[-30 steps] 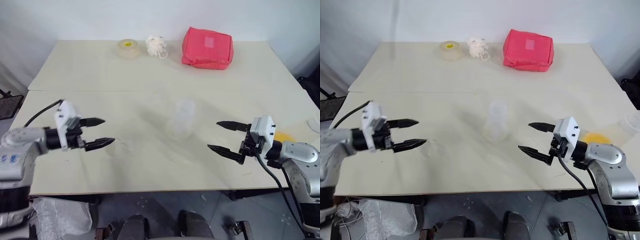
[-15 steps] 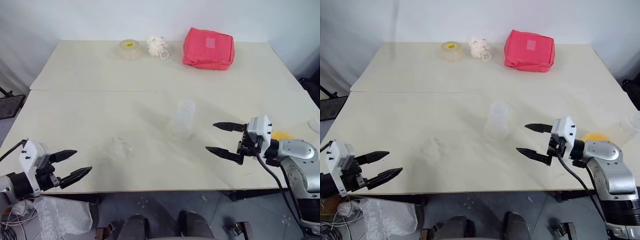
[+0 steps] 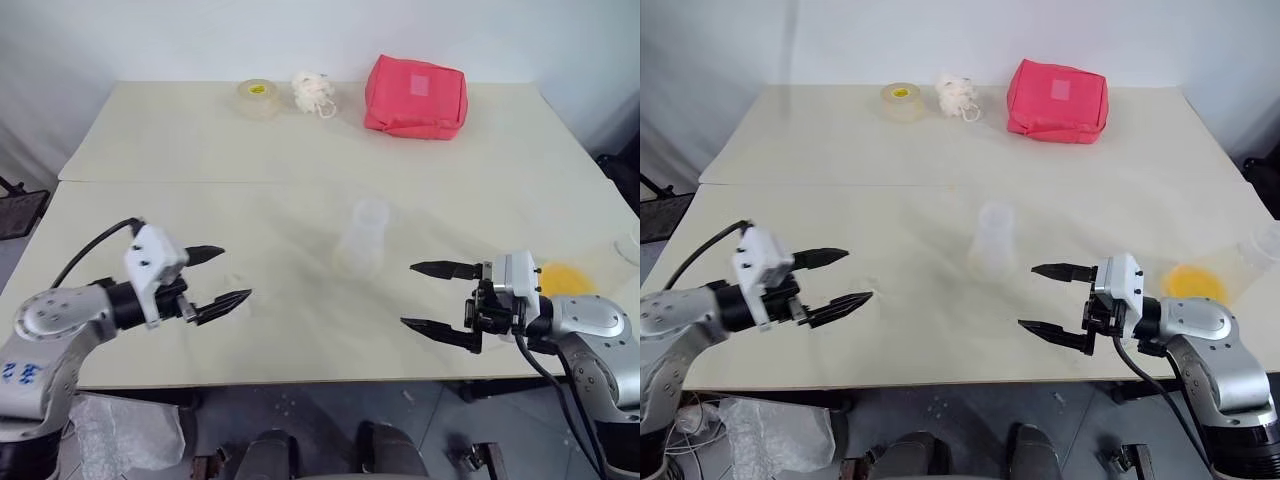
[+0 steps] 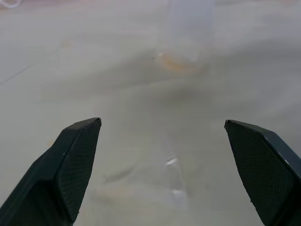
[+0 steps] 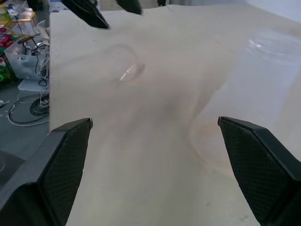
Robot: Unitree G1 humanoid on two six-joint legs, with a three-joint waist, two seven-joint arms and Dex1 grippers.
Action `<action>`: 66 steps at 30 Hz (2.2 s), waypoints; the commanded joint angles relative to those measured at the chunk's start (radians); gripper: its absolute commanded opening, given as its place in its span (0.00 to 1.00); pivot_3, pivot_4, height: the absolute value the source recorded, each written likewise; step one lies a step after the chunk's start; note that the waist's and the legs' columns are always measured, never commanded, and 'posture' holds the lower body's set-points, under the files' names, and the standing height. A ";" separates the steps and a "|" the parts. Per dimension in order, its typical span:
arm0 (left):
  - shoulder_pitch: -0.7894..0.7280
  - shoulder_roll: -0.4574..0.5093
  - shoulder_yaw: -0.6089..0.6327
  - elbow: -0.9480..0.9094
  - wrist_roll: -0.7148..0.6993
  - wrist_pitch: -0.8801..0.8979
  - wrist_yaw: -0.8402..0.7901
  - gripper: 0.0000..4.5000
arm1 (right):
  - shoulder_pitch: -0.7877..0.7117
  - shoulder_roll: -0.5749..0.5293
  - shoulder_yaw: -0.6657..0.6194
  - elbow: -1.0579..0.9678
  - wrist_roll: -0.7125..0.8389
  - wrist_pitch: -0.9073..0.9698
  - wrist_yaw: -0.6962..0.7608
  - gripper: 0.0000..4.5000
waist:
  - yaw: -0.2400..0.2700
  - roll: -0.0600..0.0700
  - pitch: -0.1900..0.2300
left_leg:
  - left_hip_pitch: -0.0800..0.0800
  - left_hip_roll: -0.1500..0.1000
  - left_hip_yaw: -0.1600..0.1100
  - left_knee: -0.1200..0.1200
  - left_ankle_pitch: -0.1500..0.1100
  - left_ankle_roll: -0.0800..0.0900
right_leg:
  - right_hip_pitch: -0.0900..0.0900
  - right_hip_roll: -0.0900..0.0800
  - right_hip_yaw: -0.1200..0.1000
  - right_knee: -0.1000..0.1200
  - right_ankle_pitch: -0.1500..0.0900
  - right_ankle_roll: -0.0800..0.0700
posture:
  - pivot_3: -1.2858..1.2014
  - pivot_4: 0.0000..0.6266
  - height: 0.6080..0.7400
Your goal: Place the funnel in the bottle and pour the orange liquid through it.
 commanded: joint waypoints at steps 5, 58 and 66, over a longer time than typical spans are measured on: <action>-0.087 0.099 -0.164 0.053 0.125 -0.006 -0.018 1.00 | 0.048 0.026 -0.017 -0.091 0.021 -0.017 -0.049 1.00 | 0.001 0.001 0.000 | 0.000 -0.001 0.001 0.000 0.000 0.000 | -0.001 0.001 0.001 0.000 0.000 0.000 | 0.52 0.24 1.00; -0.689 -0.104 -0.019 0.354 -0.203 0.135 -0.176 0.01 | -0.024 0.043 -0.089 -0.005 0.029 -0.092 -0.083 1.00 | 0.002 0.001 0.001 | -0.001 -0.002 0.001 0.003 0.000 0.000 | 0.000 0.001 0.000 0.001 0.000 0.000 | 0.52 0.24 1.00; -0.871 -0.184 -0.077 0.553 -0.222 0.206 -0.174 0.01 | -0.109 0.060 -0.111 0.010 0.083 -0.058 -0.122 1.00 | 0.002 0.000 0.001 | -0.001 -0.002 0.001 0.003 0.000 0.000 | 0.000 0.002 0.000 0.001 0.000 0.000 | 0.52 0.24 1.00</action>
